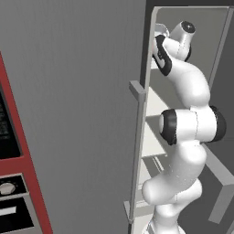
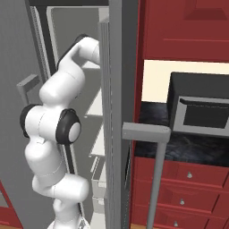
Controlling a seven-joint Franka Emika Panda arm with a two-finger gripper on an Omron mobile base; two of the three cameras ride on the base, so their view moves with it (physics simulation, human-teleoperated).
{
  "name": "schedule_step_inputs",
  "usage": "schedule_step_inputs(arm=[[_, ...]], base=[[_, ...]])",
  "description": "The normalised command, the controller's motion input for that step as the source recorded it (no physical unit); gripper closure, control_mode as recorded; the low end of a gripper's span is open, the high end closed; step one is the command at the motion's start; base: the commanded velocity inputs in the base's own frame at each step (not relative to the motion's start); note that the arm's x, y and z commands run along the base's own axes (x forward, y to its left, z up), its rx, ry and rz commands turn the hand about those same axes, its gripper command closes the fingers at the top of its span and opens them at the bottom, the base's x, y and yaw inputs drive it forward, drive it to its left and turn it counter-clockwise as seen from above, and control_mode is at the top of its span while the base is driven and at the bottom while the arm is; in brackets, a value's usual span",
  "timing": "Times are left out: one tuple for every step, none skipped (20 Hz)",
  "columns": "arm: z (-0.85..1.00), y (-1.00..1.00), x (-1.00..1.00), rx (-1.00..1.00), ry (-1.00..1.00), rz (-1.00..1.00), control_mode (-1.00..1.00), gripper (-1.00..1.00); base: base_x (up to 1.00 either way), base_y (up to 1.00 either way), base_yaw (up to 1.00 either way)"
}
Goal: Take the carrot and broccoli out of the freezer and place them in the tupperware container on the counter. Then put the tupperware containing the vegetables back in the freezer.
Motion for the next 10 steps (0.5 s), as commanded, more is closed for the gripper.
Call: schedule_step_inputs(arm=[[0.00, -0.10, 0.36, 0.00, 0.00, 0.03, -1.00, -1.00], [0.00, -0.16, 0.08, 0.00, 0.00, 0.04, -1.00, -1.00], [0.00, -0.14, 0.00, 0.00, -0.01, 0.04, -1.00, -1.00], [0.00, -0.06, 0.00, 0.00, -0.03, 0.04, -1.00, -1.00], [0.00, -0.02, 0.00, 0.00, -0.07, 0.04, -1.00, -1.00], [0.00, 0.00, 0.00, 0.00, -0.10, 0.03, -1.00, -1.00], [0.00, 0.00, -0.09, 0.00, -0.11, 0.03, -1.00, -1.00], [0.00, 0.06, -0.19, 0.00, -0.14, 0.02, -1.00, -1.00], [0.00, 0.12, -0.29, 0.00, -0.16, 0.01, -1.00, -1.00], [0.00, 0.21, -0.43, 0.00, -0.19, 0.00, -1.00, -1.00]], base=[[0.00, 0.00, 0.00], [0.00, 0.00, 0.00], [0.00, 0.00, 0.00], [0.00, 0.00, 0.00], [0.00, 0.00, 0.00], [0.00, 0.00, 0.00], [0.00, 0.00, 0.00], [0.00, 0.00, 0.00], [0.00, 0.00, 0.00], [0.00, 0.00, 0.00]])
